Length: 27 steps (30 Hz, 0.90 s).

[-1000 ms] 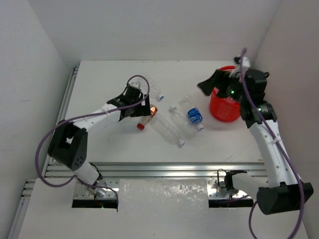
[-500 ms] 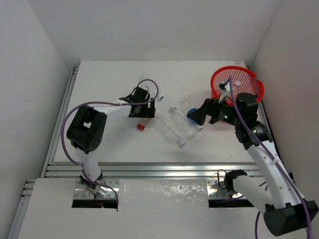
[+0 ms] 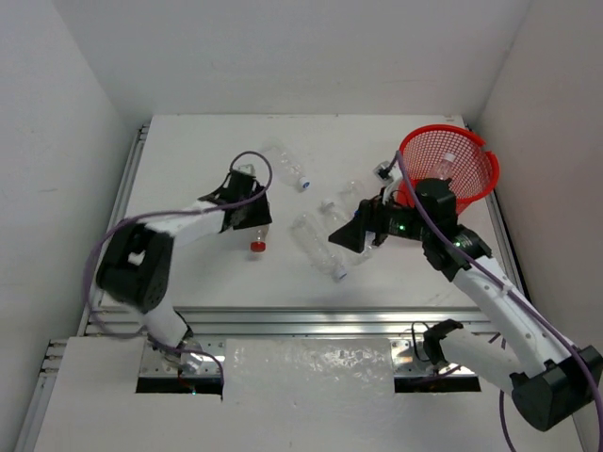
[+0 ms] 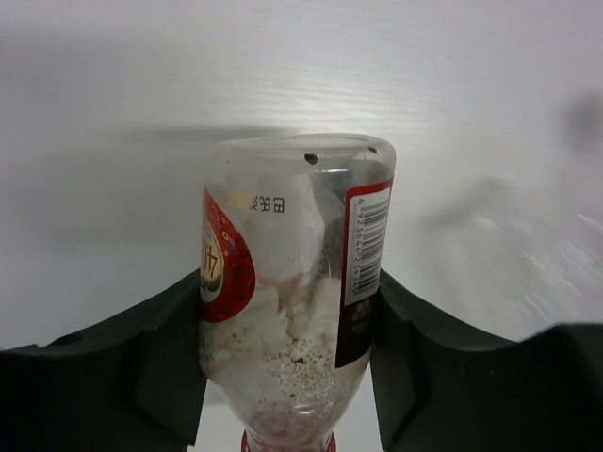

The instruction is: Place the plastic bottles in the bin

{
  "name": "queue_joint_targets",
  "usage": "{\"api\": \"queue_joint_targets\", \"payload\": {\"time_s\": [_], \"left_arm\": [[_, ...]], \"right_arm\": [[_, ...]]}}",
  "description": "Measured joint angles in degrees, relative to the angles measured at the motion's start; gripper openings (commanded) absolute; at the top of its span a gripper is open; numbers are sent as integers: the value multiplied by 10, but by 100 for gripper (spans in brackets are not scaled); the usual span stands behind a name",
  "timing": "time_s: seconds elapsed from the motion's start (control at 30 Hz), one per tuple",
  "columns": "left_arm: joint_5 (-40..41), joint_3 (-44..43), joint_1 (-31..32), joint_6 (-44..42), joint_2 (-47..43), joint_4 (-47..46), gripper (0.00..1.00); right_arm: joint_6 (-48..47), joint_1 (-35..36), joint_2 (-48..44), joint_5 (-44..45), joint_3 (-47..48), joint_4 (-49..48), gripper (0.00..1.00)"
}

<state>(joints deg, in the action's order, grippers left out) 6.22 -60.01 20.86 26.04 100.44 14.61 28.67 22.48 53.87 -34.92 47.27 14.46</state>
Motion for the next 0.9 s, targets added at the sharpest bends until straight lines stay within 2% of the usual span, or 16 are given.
{"api": "queue_joint_targets", "payload": {"time_s": [0.13, 0.27, 0.43, 0.53, 0.6, 0.63, 0.67, 0.7, 0.73, 0.77, 0.8, 0.83, 0.9], "left_arm": [[-139, 112, 12, 12, -209, -76, 0], [-319, 178, 34, 33, -353, -257, 0], [-457, 224, 71, 66, -393, -401, 0], [-497, 234, 80, 86, -393, -440, 0], [-513, 235, 84, 95, -393, -461, 0], [-517, 235, 85, 97, -393, -469, 2], [-519, 235, 88, 99, -395, -475, 5], [-519, 235, 89, 99, -395, -475, 7], [-516, 235, 88, 99, -395, -472, 10], [-518, 235, 88, 98, -395, -470, 17], [-519, 235, 88, 101, -397, -467, 23], [-516, 235, 89, 97, -399, -465, 31], [-496, 234, 87, 94, -402, -457, 33]], "right_arm": [[34, 40, 36, -38, -10, -88, 99], [79, 54, 56, -59, -17, -195, 99], [129, 72, 90, -53, -1, -281, 99], [138, 103, 112, -33, 14, -300, 99], [140, 120, 120, -19, 18, -305, 95], [141, 123, 122, -14, 19, -309, 90], [146, 128, 127, -15, 20, -312, 79], [150, 131, 130, -20, 20, -318, 55], [152, 134, 130, -24, 21, -323, 42], [156, 138, 130, -29, 23, -325, 19], [155, 138, 130, -36, 23, -331, 0], [156, 138, 129, -36, 23, -333, 0], [150, 139, 123, -25, 22, -332, 0]]}}
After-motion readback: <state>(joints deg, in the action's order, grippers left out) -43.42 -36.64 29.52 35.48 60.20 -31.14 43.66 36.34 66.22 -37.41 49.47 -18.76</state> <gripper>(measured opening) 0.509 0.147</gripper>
